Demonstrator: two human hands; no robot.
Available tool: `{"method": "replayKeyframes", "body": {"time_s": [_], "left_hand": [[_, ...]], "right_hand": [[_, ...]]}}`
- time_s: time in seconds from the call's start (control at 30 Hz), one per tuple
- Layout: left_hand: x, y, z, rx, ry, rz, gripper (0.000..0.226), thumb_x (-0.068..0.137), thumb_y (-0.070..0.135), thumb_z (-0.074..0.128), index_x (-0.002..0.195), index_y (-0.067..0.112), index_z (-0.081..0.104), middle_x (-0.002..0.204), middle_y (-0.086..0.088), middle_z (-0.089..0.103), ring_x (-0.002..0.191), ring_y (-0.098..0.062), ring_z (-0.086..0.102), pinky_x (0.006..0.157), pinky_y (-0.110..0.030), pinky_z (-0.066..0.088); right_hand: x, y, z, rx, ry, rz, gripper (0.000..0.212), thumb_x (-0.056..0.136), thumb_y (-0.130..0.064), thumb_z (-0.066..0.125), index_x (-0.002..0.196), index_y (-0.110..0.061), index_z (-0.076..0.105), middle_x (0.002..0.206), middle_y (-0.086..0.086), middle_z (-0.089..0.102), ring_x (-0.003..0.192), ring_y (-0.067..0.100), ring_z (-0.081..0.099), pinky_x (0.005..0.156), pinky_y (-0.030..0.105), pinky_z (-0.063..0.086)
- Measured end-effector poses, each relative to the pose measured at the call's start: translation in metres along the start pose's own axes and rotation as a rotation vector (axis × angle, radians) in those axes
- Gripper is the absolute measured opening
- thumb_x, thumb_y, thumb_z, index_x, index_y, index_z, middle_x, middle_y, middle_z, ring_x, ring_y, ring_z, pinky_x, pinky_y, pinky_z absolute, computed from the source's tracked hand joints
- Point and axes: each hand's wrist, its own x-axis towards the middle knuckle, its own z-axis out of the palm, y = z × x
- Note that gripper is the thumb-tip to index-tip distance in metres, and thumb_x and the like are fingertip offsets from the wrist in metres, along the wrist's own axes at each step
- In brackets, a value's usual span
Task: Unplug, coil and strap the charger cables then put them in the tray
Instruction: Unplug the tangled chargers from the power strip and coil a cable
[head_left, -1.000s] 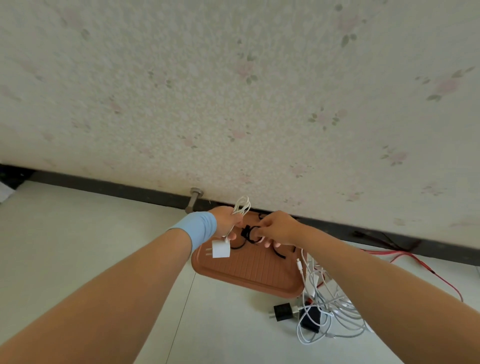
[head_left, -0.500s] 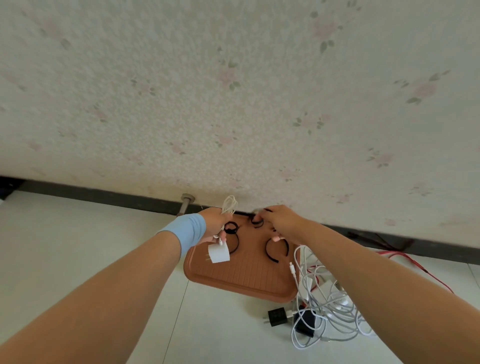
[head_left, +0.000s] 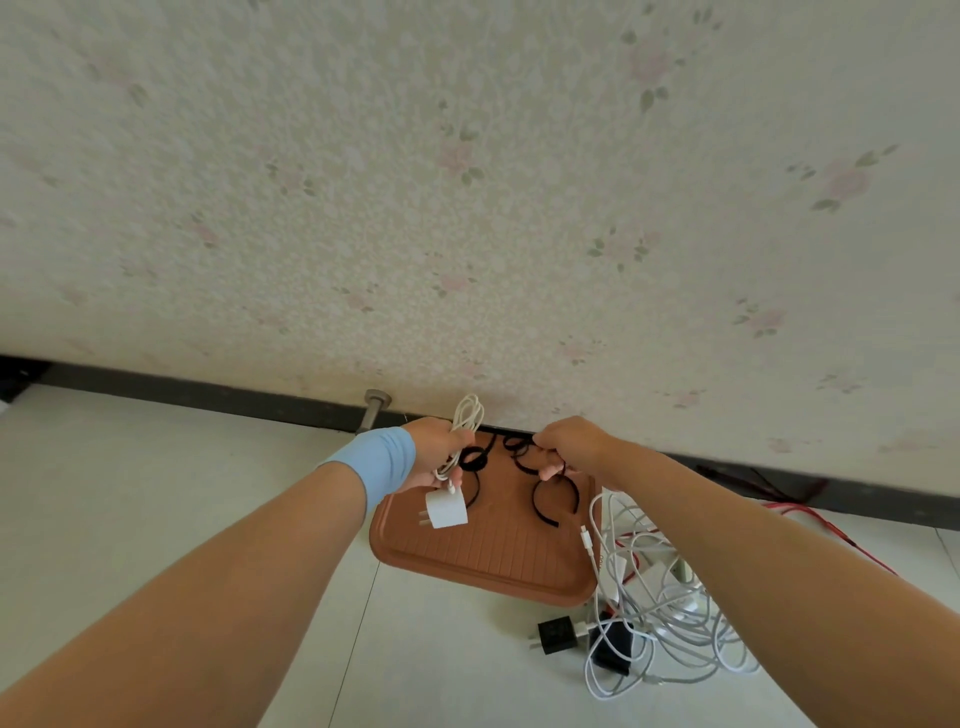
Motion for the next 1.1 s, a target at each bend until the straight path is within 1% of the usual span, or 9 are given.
{"method": "replayKeyframes", "body": {"time_s": [0.1, 0.17, 0.3, 0.37, 0.47, 0.67, 0.8, 0.93, 1.1], "left_hand": [[0.0, 0.002, 0.002, -0.002, -0.016, 0.0, 0.017, 0.103, 0.02, 0.046, 0.109, 0.006, 0.054, 0.096, -0.014, 0.051, 0.061, -0.019, 0.053, 0.09, -0.042, 0.052], [-0.001, 0.002, 0.001, -0.005, -0.026, 0.004, 0.018, 0.103, 0.02, 0.047, 0.114, 0.007, 0.054, 0.112, -0.012, 0.055, 0.06, -0.018, 0.053, 0.087, -0.04, 0.052], [-0.002, 0.005, 0.0, -0.019, 0.003, 0.023, 0.019, 0.103, 0.02, 0.048, 0.116, 0.008, 0.055, 0.111, -0.013, 0.054, 0.063, -0.018, 0.054, 0.08, -0.035, 0.054], [-0.004, 0.008, -0.002, -0.026, 0.01, 0.029, 0.021, 0.103, 0.021, 0.047, 0.118, 0.008, 0.055, 0.1, -0.014, 0.054, 0.065, -0.019, 0.055, 0.077, -0.033, 0.054], [-0.009, 0.012, -0.006, -0.094, -0.013, 0.055, 0.02, 0.105, 0.021, 0.044, 0.12, 0.01, 0.051, 0.114, -0.01, 0.062, 0.064, -0.019, 0.056, 0.078, -0.033, 0.055], [-0.037, 0.035, -0.007, -0.158, -0.049, 0.083, 0.014, 0.104, 0.018, 0.044, 0.098, 0.009, 0.052, 0.081, -0.007, 0.063, 0.062, -0.021, 0.058, 0.076, -0.036, 0.056], [-0.072, 0.064, 0.0, -0.125, -0.062, 0.185, 0.018, 0.105, 0.019, 0.042, 0.095, 0.008, 0.053, 0.079, -0.006, 0.06, 0.072, -0.023, 0.066, 0.083, -0.037, 0.055], [-0.12, 0.089, 0.017, -0.096, -0.074, 0.363, 0.023, 0.105, 0.021, 0.042, 0.09, 0.009, 0.054, 0.075, -0.004, 0.062, 0.082, -0.026, 0.071, 0.092, -0.036, 0.05], [-0.181, 0.099, 0.044, 0.037, -0.049, 0.57, 0.023, 0.104, 0.03, 0.045, 0.096, 0.014, 0.061, 0.076, 0.005, 0.071, 0.106, -0.024, 0.069, 0.108, -0.037, 0.038]], "right_hand": [[0.0, 0.002, -0.005, -0.015, -0.024, -0.112, 0.029, 0.1, -0.011, 0.056, 0.071, -0.011, 0.052, 0.058, 0.004, 0.052, 0.069, 0.022, 0.071, 0.071, 0.032, 0.05], [-0.001, 0.002, -0.007, 0.012, -0.046, -0.136, 0.022, 0.105, -0.015, 0.049, 0.087, -0.005, 0.058, 0.062, 0.007, 0.064, 0.072, 0.026, 0.072, 0.075, 0.038, 0.057], [-0.008, -0.003, -0.01, 0.084, -0.081, -0.115, 0.02, 0.109, -0.014, 0.042, 0.118, -0.006, 0.057, 0.081, 0.006, 0.075, 0.053, 0.016, 0.066, 0.051, 0.023, 0.053], [-0.01, -0.006, -0.013, 0.093, -0.119, -0.117, 0.023, 0.108, -0.011, 0.042, 0.125, -0.009, 0.056, 0.09, 0.005, 0.077, 0.054, 0.015, 0.065, 0.053, 0.025, 0.052], [-0.012, -0.009, -0.018, 0.16, -0.172, -0.121, 0.029, 0.107, -0.007, 0.043, 0.131, -0.007, 0.058, 0.097, 0.007, 0.078, 0.058, 0.015, 0.063, 0.057, 0.026, 0.052], [-0.044, -0.032, -0.03, 0.281, -0.277, -0.162, 0.022, 0.105, -0.001, 0.046, 0.119, -0.009, 0.061, 0.104, 0.007, 0.077, 0.066, 0.016, 0.066, 0.068, 0.029, 0.055], [-0.087, -0.059, -0.044, 0.29, -0.304, -0.199, 0.026, 0.1, 0.012, 0.039, 0.109, -0.006, 0.055, 0.097, 0.012, 0.071, 0.06, 0.02, 0.062, 0.072, 0.035, 0.057], [-0.15, -0.099, -0.07, 0.332, -0.163, -0.286, 0.023, 0.102, -0.001, 0.034, 0.104, -0.008, 0.055, 0.073, 0.008, 0.057, 0.048, 0.016, 0.037, 0.058, 0.034, 0.045], [-0.249, -0.139, -0.087, 0.218, 0.05, -0.581, 0.024, 0.108, -0.02, 0.046, 0.103, -0.01, 0.067, 0.076, 0.002, 0.061, 0.048, 0.013, 0.035, 0.062, 0.033, 0.046]]}}
